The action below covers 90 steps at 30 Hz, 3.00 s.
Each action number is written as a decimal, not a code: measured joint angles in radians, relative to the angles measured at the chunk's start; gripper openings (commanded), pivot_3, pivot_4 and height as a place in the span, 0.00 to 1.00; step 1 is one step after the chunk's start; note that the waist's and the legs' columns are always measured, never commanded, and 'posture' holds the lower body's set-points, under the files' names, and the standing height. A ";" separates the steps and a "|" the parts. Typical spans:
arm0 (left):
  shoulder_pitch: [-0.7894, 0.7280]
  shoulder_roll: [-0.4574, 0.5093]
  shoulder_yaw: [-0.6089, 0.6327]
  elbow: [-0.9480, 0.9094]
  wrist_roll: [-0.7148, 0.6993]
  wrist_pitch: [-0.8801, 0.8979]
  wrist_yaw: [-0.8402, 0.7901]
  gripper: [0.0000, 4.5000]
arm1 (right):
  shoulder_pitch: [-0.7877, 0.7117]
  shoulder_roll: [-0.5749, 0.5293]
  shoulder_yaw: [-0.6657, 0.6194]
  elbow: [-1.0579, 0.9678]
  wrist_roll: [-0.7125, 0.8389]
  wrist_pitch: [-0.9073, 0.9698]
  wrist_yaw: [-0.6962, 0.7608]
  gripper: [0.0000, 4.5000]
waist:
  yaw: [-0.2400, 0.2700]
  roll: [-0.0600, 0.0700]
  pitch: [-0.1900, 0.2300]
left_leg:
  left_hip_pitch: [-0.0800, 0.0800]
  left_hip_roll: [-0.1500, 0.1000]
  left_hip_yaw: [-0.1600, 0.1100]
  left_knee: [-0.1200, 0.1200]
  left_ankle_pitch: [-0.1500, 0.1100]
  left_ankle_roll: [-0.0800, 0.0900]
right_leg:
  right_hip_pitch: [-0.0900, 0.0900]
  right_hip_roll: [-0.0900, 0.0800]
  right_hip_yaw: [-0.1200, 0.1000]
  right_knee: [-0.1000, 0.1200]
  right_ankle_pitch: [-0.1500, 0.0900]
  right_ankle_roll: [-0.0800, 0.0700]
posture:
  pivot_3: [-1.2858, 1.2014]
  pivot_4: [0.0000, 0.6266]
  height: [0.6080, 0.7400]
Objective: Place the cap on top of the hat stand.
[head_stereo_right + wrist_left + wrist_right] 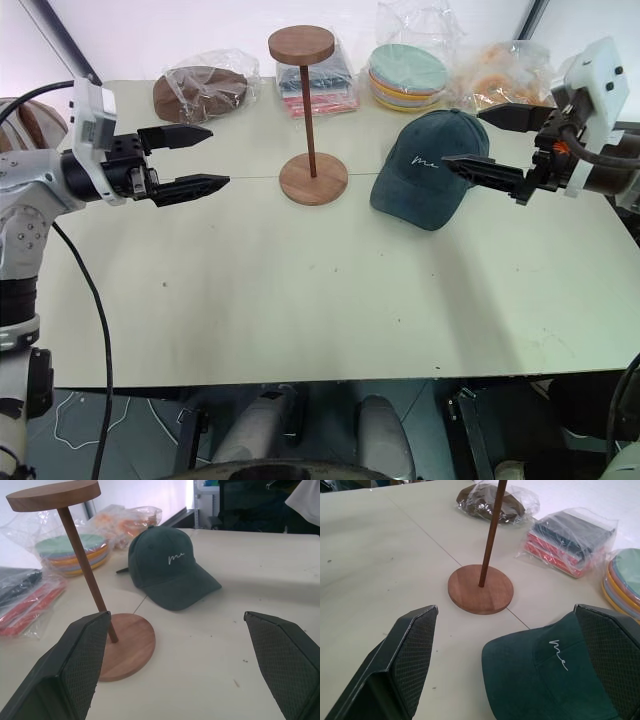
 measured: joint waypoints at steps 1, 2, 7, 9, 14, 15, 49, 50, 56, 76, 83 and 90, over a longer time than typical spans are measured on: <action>0.000 0.000 0.000 0.000 0.000 0.000 0.000 1.00 | 0.000 -0.004 0.000 0.000 0.000 0.000 0.003 0.99 | 0.000 0.000 0.000 | 0.000 0.000 0.000 0.000 0.000 0.000 | 0.000 0.000 0.000 0.000 0.000 0.000 | 0.52 0.24 1.00; 0.000 0.000 0.000 0.000 0.000 0.000 0.000 1.00 | 0.000 -0.009 0.000 0.000 0.000 0.000 0.004 0.99 | 0.000 0.000 0.000 | 0.000 0.000 0.000 0.000 0.000 0.000 | 0.000 0.000 0.000 0.000 0.000 0.000 | 0.52 0.24 1.00; -0.001 0.000 0.000 0.003 0.000 0.001 0.004 1.00 | 0.012 -0.017 -0.001 -0.015 0.001 0.007 0.005 0.99 | 0.000 0.000 0.000 | 0.000 0.000 0.000 0.000 0.000 0.000 | 0.000 0.000 0.000 0.000 0.000 0.000 | 0.52 0.24 1.00; -0.002 0.000 0.000 0.005 -0.001 0.001 0.003 1.00 | 0.017 -0.017 -0.001 -0.022 0.003 0.009 0.005 0.99 | 0.000 0.000 0.000 | 0.000 0.000 0.000 0.000 0.000 0.000 | 0.000 0.000 0.000 0.000 0.000 0.000 | 0.52 0.24 1.00; -0.008 0.000 0.000 0.007 -0.002 0.001 0.001 1.00 | 0.027 -0.017 -0.003 -0.033 0.011 0.011 0.002 0.99 | 0.000 0.000 0.000 | 0.000 0.000 0.000 0.000 0.000 0.000 | 0.000 0.000 0.000 0.000 0.000 0.000 | 0.52 0.24 1.00; -0.012 0.000 0.000 0.007 -0.002 0.001 0.001 1.00 | 0.028 -0.017 -0.004 -0.036 0.014 0.011 0.000 0.99 | 0.000 0.000 0.000 | 0.000 0.000 0.000 0.000 0.000 0.000 | 0.000 0.000 0.000 0.000 0.000 0.000 | 0.52 0.24 1.00; -0.016 -0.004 -0.002 0.007 0.003 -0.001 0.006 1.00 | 0.165 0.020 0.121 -0.145 -0.259 -0.200 -0.187 0.99 | 0.000 0.000 0.000 | 0.000 0.000 0.000 0.000 0.000 0.000 | 0.000 0.000 0.000 0.000 0.000 0.000 | 0.52 0.24 1.00; -0.015 -0.007 -0.003 0.005 0.004 -0.001 0.009 1.00 | 0.175 0.042 0.139 -0.146 -0.291 -0.218 -0.214 0.99 | 0.000 0.000 0.000 | 0.000 0.000 0.000 0.001 0.000 0.000 | 0.000 0.000 0.000 0.000 0.000 0.000 | 0.52 0.24 1.00; 0.023 -0.033 -0.006 -0.011 0.004 0.000 0.039 1.00 | 0.254 0.155 0.261 -0.155 -0.506 -0.304 -0.392 0.99 | 0.000 0.000 0.000 | 0.000 0.000 0.000 0.001 0.001 -0.002 | 0.000 0.001 0.000 0.001 0.000 0.000 | 0.52 0.24 1.00; 0.088 -0.032 -0.002 -0.115 -0.002 0.050 0.113 1.00 | 0.419 0.452 0.432 -0.111 -0.894 -0.406 -0.701 0.99 | 0.001 -0.001 0.000 | 0.001 0.000 0.000 0.001 0.002 -0.004 | 0.001 0.001 0.000 0.002 0.000 0.000 | 0.52 0.24 1.00; 0.101 -0.017 0.001 -0.133 -0.001 0.061 0.126 1.00 | 0.409 0.503 0.438 0.022 -0.983 -0.456 -0.798 0.99 | 0.000 -0.001 -0.001 | 0.001 0.000 0.000 0.001 0.004 -0.006 | 0.000 0.002 0.000 0.002 0.000 0.000 | 0.52 0.24 1.00; 0.128 0.004 0.012 -0.170 -0.002 0.072 0.145 1.00 | 0.340 0.537 0.443 0.164 -1.068 -0.510 -0.898 0.99 | -0.001 -0.001 -0.001 | 0.002 0.000 0.000 0.001 0.004 -0.007 | 0.000 0.002 0.001 0.003 0.000 0.000 | 0.52 0.24 1.00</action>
